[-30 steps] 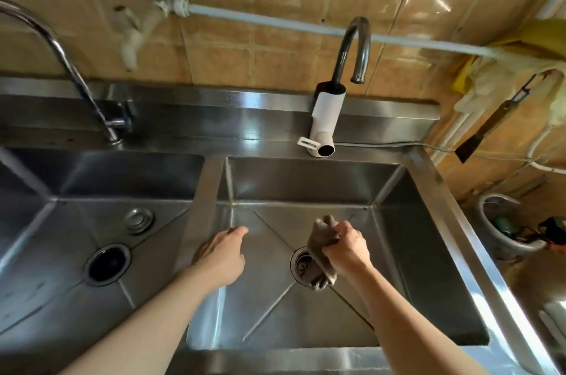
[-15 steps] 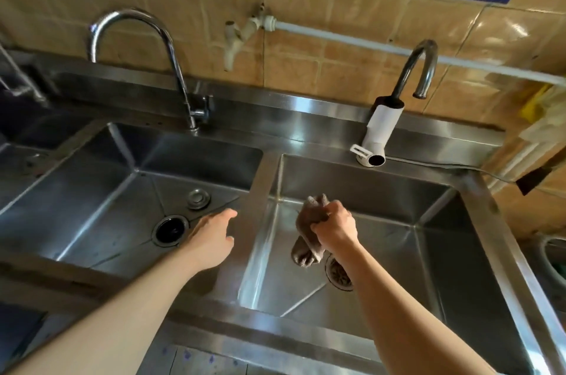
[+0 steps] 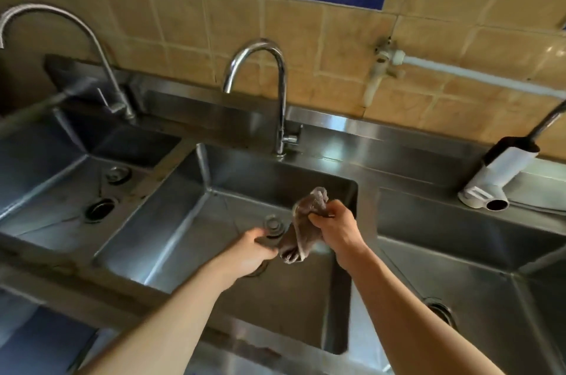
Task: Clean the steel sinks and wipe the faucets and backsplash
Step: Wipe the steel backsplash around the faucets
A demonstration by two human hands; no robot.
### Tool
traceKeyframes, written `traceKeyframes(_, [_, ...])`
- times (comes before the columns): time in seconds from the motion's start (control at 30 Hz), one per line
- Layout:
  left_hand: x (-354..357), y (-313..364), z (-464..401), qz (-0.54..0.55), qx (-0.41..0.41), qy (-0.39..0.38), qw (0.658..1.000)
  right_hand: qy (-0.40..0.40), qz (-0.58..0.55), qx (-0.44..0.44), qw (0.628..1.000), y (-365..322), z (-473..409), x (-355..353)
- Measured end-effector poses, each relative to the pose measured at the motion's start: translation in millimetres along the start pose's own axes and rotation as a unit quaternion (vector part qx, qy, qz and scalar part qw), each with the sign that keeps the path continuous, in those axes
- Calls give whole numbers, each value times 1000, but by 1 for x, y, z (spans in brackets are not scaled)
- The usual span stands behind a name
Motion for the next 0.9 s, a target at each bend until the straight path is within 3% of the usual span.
traceKeyframes(0.13, [-30, -17, -30, 109, -69, -66, 989, -13, -96, 62, 993, -5, 15, 61])
traceKeyframes(0.3, [-46, -30, -62, 122, -78, -85, 986, -82, -206, 115, 968, -3, 16, 97])
traceKeyframes(0.47, [-47, -37, -88, 26, -35, -45, 998, -75, -145, 110, 980, 14, 11, 114])
traceKeyframes(0.57, [-45, -43, -99, 40, -67, 6, 997, -43, -104, 71, 991, 25, 1, 118])
traceKeyframes(0.63, [-41, -50, -104, 35, -117, -16, 992, -16, -38, 10, 999, 28, -9, 118])
traceKeyframes(0.7, [-35, -57, -107, 75, -209, -93, 971, -13, 0, -63, 998, 29, -18, 118])
traceKeyframes(0.77, [-28, -64, -112, 220, -310, -156, 912, -26, 3, -130, 991, 29, -21, 120])
traceKeyframes(0.83, [-20, -65, -122, 368, -359, -151, 844, -32, 13, -182, 983, 33, -25, 124])
traceKeyframes(0.9, [-14, -61, -131, 436, -381, -101, 809, -28, 33, -217, 975, 38, -26, 132])
Point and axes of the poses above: each hand's wrist, its own z-axis away from the middle knuckle, its own x-axis out of the palm, y = z × x, the point moved 3 cm from there along -z, towards the middle knuckle, and after that the axes turned 12 degrees about y, right-handed, at the moved point
